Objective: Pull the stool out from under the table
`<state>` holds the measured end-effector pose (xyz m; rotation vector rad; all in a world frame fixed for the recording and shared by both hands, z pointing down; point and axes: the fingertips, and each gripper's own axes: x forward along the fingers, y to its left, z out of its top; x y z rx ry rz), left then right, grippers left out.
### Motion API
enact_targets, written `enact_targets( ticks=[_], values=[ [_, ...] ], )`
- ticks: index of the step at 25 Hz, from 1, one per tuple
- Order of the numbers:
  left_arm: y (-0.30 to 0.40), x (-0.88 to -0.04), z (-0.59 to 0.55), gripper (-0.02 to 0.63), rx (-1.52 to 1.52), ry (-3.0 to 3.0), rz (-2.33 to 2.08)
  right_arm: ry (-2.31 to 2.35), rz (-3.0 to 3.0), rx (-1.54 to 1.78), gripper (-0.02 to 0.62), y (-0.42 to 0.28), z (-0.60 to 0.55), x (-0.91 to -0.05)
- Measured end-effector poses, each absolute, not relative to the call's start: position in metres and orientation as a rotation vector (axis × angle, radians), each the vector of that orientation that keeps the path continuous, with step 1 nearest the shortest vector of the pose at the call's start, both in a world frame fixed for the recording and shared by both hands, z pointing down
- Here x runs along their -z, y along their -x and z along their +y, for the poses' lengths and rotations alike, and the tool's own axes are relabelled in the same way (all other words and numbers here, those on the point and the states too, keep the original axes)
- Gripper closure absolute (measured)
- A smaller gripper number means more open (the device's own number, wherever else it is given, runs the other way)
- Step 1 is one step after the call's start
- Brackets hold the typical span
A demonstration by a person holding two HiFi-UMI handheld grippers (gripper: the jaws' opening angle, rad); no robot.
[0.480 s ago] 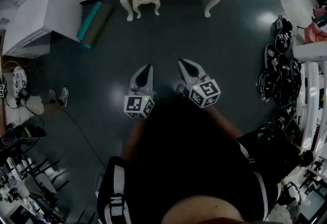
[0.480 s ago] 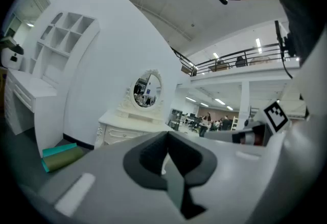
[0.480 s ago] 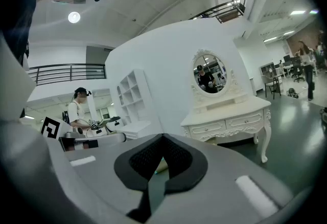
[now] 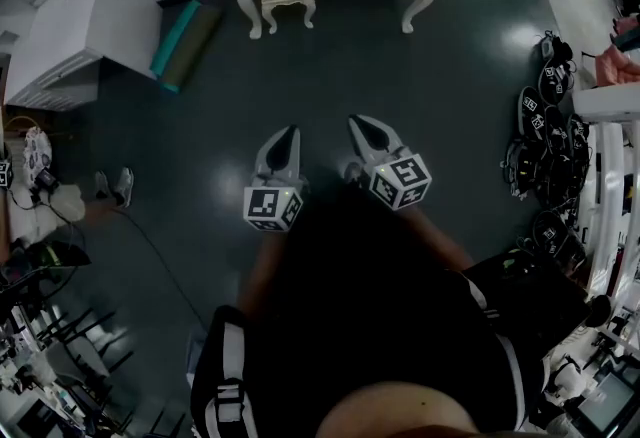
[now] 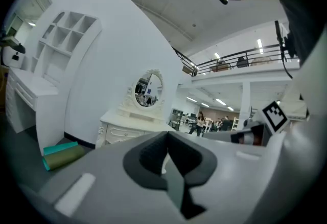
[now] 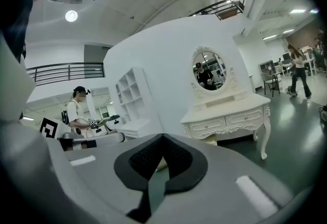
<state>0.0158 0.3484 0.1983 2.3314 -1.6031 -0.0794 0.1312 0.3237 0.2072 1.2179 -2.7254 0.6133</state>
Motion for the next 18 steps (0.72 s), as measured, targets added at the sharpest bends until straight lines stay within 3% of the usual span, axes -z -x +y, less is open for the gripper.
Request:
enact_targets(
  ticks=[18],
  values=[
    [0.056,-0.199,0.362,0.598,0.098,-2.356,-1.565,-1.332,-2.687,-0.585,0.597,-0.074,0.331,-0.202]
  ],
)
